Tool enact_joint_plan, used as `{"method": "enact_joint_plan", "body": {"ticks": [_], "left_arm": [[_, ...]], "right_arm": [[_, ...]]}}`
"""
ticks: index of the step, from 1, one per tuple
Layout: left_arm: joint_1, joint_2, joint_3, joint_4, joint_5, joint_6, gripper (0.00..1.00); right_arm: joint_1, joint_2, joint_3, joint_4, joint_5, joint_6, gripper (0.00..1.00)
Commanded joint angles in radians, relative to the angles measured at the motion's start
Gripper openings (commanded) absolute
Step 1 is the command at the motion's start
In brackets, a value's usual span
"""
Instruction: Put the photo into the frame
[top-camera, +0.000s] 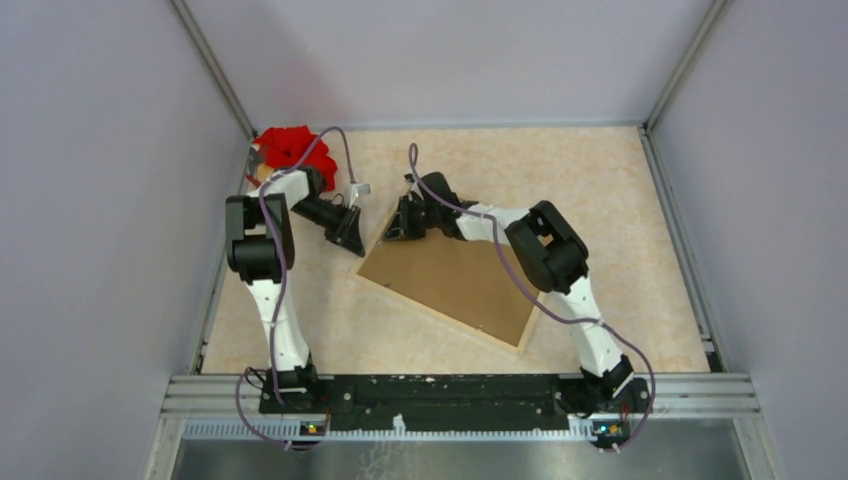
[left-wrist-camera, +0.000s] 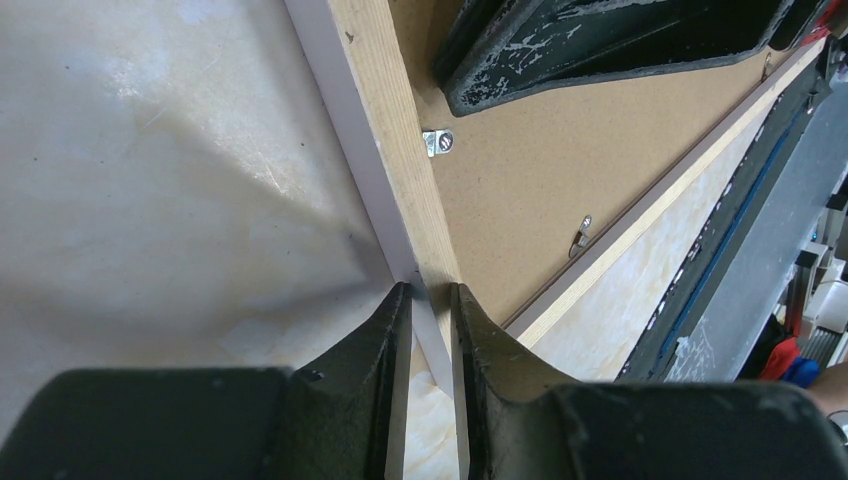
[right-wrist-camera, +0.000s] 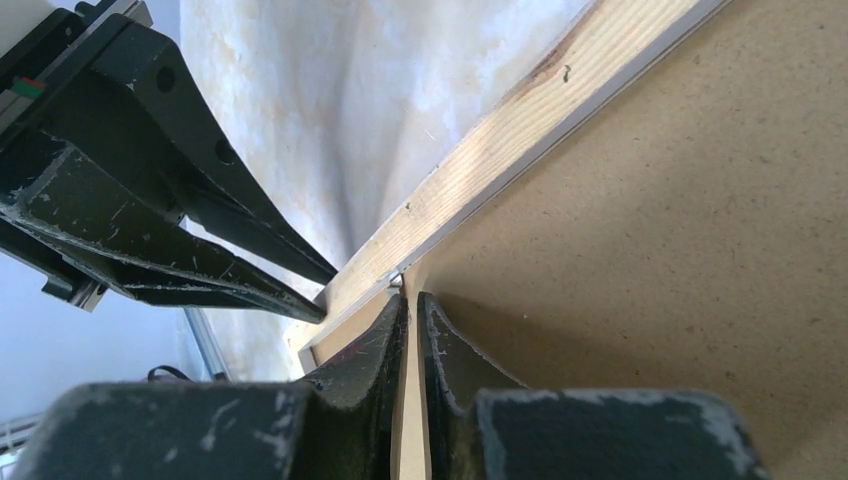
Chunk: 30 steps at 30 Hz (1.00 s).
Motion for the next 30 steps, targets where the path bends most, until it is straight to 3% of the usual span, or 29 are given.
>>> {"method": "enact_joint_plan", "body": {"ticks": [1, 13, 21, 26, 30], "left_arm": [[-0.011, -0.024, -0.003, 0.022, -0.011, 0.025, 0.25], [-0.012, -0.028, -0.005, 0.024, -0.016, 0.025, 0.25], [-0.011, -0.036, 0.006, 0.020, -0.009, 0.019, 0.25], [-0.009, -0.042, 0.013, 0.013, -0.019, 0.015, 0.26], [-0.010, -0.076, 0.018, -0.004, -0.031, 0.011, 0.32]], "right_arm": [[0.018, 0.027, 0.052, -0.028, 0.001, -0.032, 0.09], [0.037, 0.041, 0.063, -0.041, 0.000, -0.034, 0.09], [0.034, 0.045, 0.174, -0.129, 0.002, -0.087, 0.12], [0.018, 0.032, 0.283, -0.250, 0.023, -0.161, 0.25], [0.035, -0.106, 0.227, -0.363, 0.139, -0.329, 0.55]]}}
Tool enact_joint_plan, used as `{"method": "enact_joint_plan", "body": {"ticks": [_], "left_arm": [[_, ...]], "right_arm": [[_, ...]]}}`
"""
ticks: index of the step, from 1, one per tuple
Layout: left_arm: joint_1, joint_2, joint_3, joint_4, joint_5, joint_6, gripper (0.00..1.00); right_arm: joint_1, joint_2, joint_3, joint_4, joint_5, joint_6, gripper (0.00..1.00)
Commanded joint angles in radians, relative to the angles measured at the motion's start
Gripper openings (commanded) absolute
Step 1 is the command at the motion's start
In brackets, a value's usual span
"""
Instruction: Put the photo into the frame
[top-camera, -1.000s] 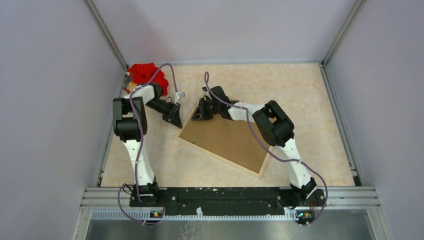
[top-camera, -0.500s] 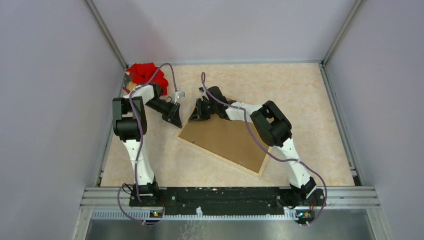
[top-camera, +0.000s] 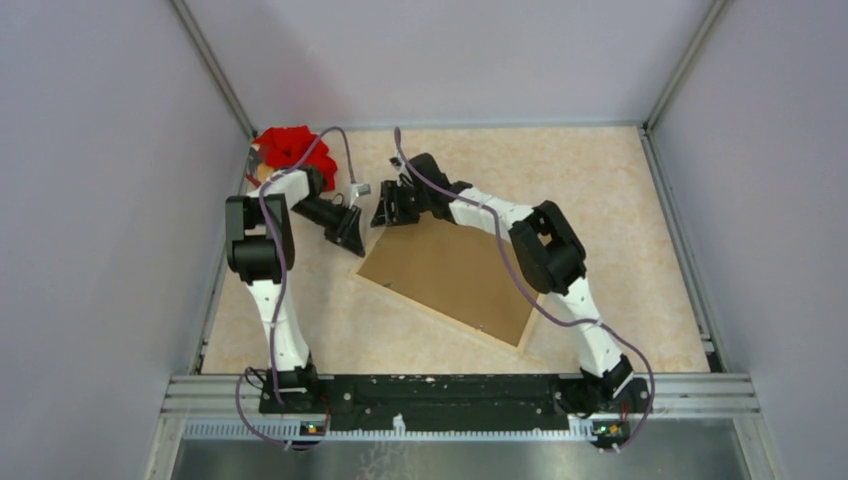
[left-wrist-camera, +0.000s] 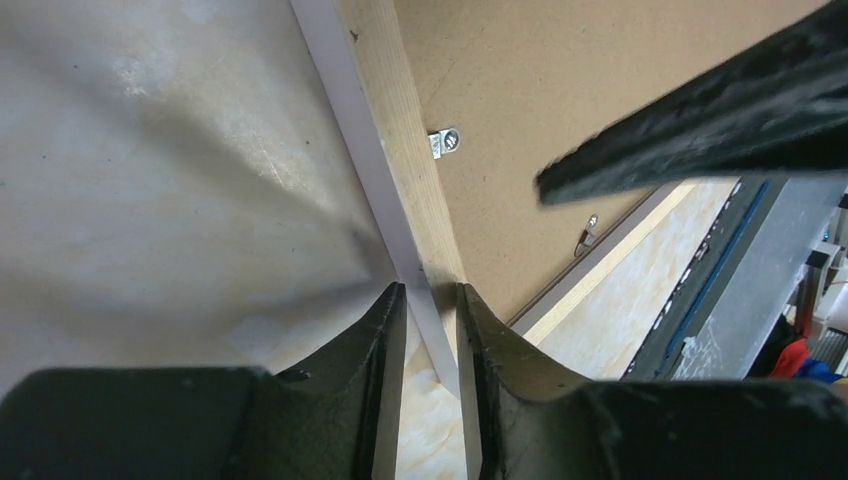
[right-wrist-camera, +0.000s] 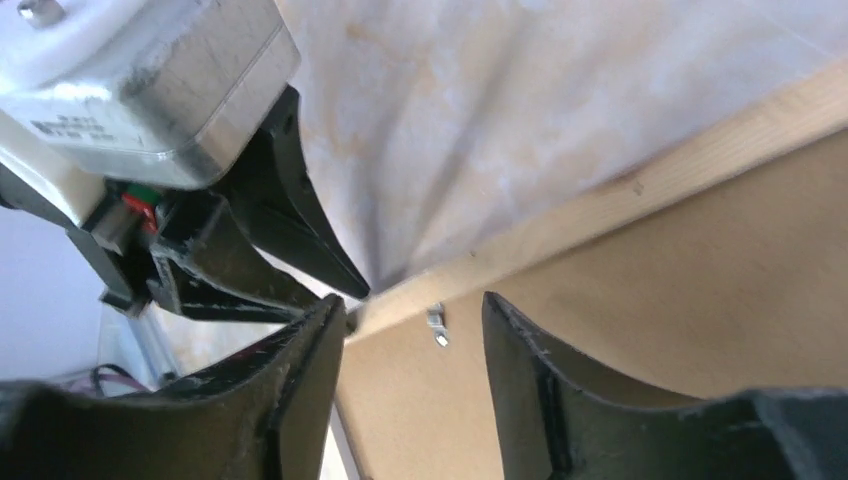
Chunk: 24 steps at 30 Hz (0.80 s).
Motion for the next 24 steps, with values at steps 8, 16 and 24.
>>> {"method": "enact_joint_plan", "body": {"ticks": [8, 16, 24], "left_arm": [[0.002, -0.219, -0.055, -0.028, -0.062, 0.008, 0.97], [0.003, -0.483, -0.207, -0.004, -0.077, 0.021, 0.99], [0.003, -0.747, -0.331, 0.067, -0.082, 0.029, 0.99]], "right_arm": [[0.188, -0.614, -0.582, -0.209, 0.375, -0.398, 0.68], [0.296, -0.764, -0.840, -0.218, 0.503, -0.407, 0.51], [0.342, -0.727, -0.865, -0.170, 0.517, -0.438, 0.44]]}}
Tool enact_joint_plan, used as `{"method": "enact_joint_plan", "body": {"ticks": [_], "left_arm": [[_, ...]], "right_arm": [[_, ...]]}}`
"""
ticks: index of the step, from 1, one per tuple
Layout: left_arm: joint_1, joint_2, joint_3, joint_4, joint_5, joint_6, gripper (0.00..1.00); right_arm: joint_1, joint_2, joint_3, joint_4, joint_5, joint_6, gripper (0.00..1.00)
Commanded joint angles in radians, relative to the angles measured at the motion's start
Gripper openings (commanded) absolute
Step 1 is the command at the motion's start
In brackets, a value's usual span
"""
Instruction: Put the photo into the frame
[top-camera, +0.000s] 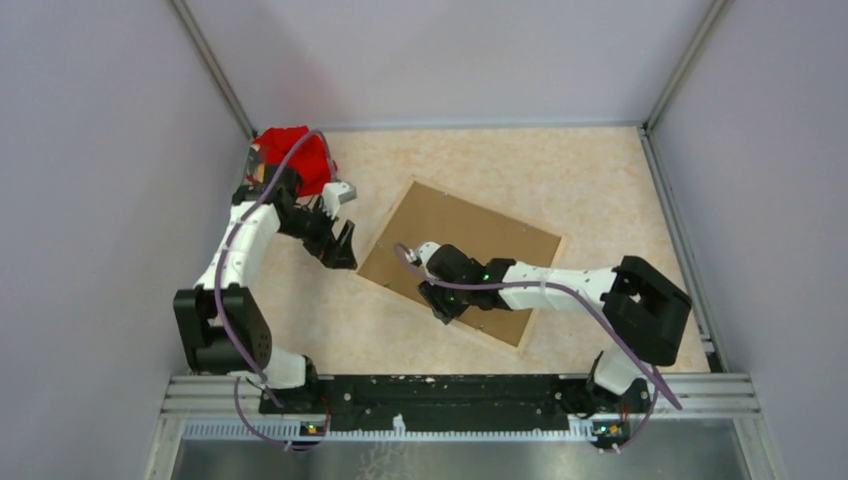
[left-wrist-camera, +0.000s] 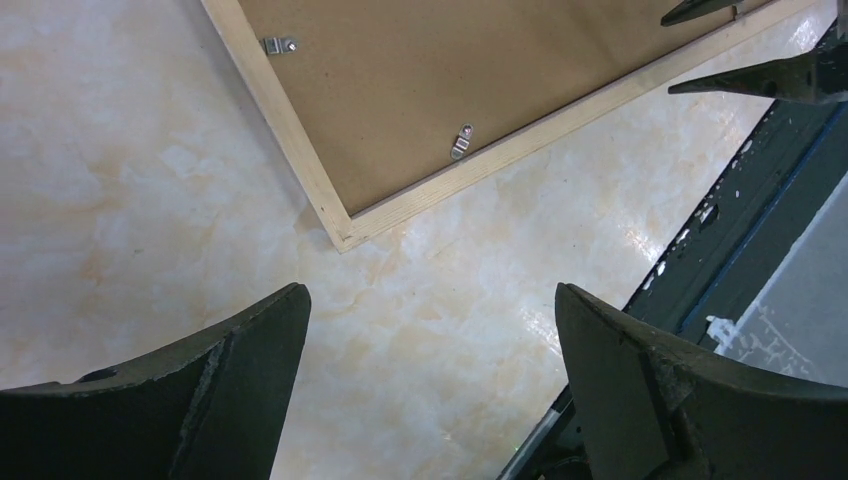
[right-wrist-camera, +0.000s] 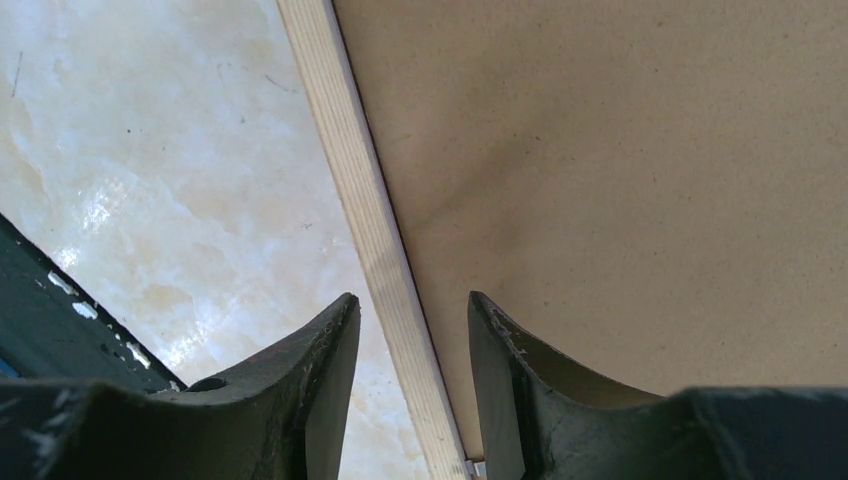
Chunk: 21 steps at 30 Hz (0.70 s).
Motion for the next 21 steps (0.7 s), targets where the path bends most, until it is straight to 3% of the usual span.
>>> {"method": "enact_joint_plan", "body": {"ticks": [1, 14, 21], "left_arm": [[0.003, -0.136, -0.038, 0.060, 0.011, 0.024, 0.99], [0.002, -0.201, -0.072, 0.032, 0.030, 0.063, 0.99], [0.002, -0.333, -0.214, 0.122, 0.038, 0.183, 0.99]], "right_arm": [[0.035, 0.020, 0.007, 0.052, 0.048, -0.034, 0.44], [0.065, 0.060, 0.015, 0.088, 0.073, -0.048, 0.44], [0.065, 0.136, 0.041, 0.094, 0.093, -0.063, 0.39]]}}
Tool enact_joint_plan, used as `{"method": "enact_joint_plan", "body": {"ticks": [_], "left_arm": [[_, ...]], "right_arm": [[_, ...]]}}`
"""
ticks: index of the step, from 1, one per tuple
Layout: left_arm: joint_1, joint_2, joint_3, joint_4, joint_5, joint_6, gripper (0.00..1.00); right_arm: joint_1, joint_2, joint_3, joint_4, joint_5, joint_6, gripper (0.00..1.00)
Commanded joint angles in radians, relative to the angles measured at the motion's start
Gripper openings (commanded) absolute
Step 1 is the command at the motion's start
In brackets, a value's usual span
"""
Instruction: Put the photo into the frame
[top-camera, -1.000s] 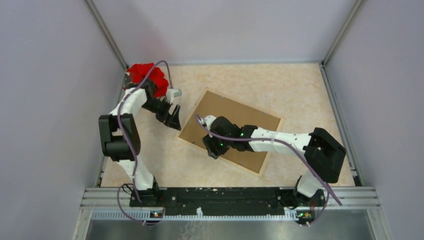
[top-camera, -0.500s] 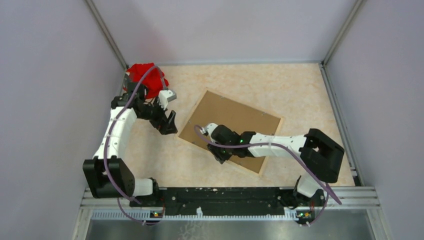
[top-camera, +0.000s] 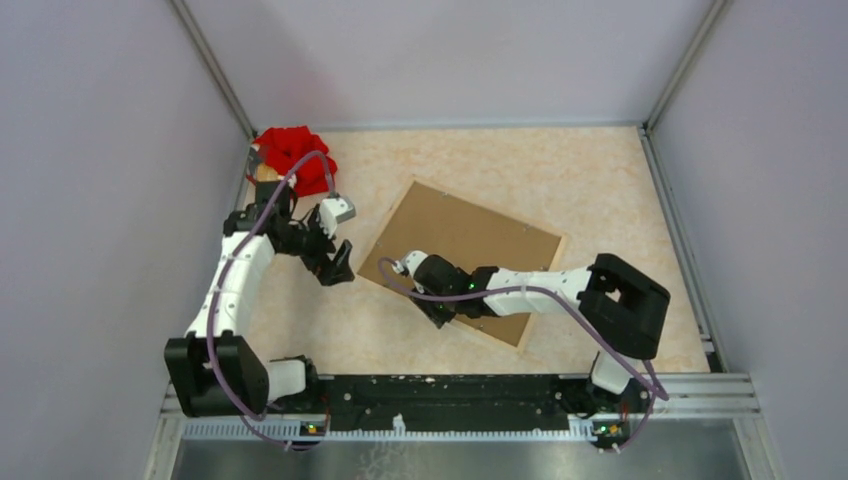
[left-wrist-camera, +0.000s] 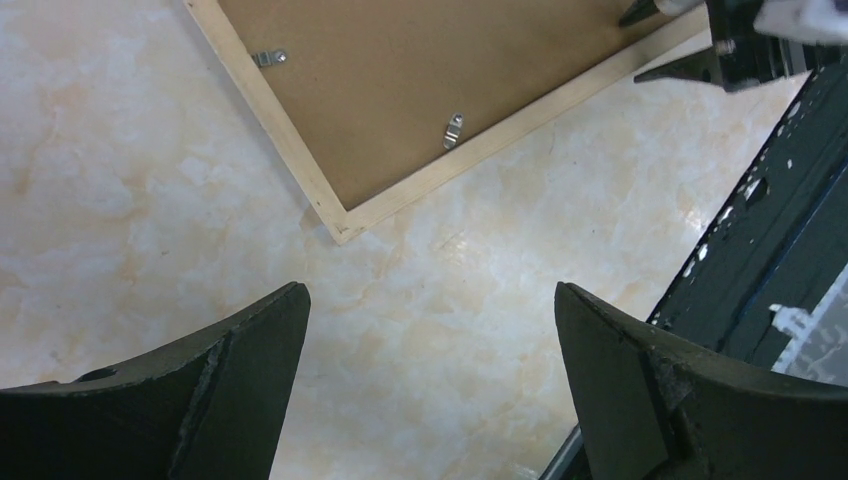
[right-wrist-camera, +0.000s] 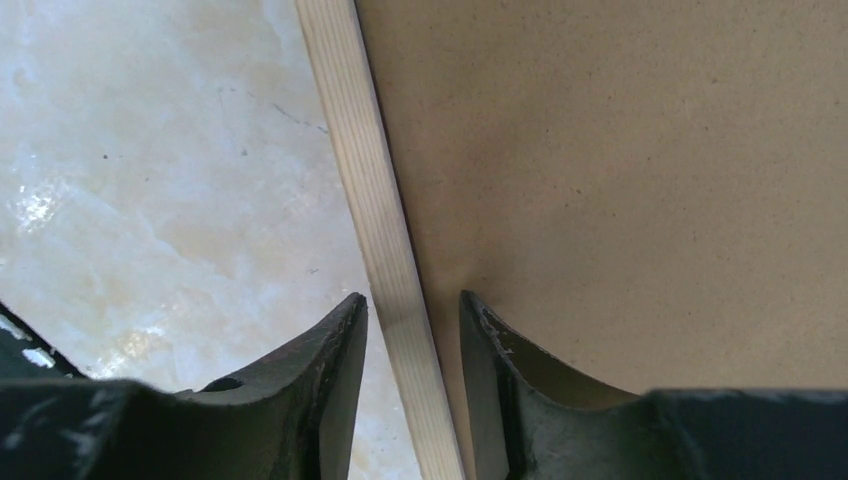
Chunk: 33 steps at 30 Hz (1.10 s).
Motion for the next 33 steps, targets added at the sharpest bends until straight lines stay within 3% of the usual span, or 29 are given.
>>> {"method": "enact_joint_plan", "body": {"ticks": [1, 7, 14, 20, 28, 33], "left_arm": [[0.001, -0.141, -0.115, 0.101, 0.035, 0.124, 0.99], [-0.003, -0.336, -0.264, 0.190, 0.108, 0.330, 0.99], [-0.031, -0.588, -0.434, 0.332, 0.143, 0.729, 0.99], [-0.168, -0.698, -0.578, 0.479, 0.159, 1.060, 0.99], [-0.265, -0.665, -0.688, 0.633, 0.108, 1.283, 0.99], [-0.294, -0.643, -0.758, 0.914, 0.125, 1.282, 0.96]], "right_arm": [[0.006, 0.052, 0.030, 0.018, 0.027, -0.016, 0.35], [0.006, 0.018, 0.061, -0.002, 0.051, -0.006, 0.00], [0.005, -0.049, 0.177, -0.082, 0.032, -0.009, 0.00], [0.006, -0.091, 0.274, -0.144, -0.025, 0.002, 0.00], [0.006, -0.126, 0.356, -0.195, -0.070, 0.019, 0.00], [0.006, -0.126, 0.404, -0.238, -0.093, 0.019, 0.00]]}}
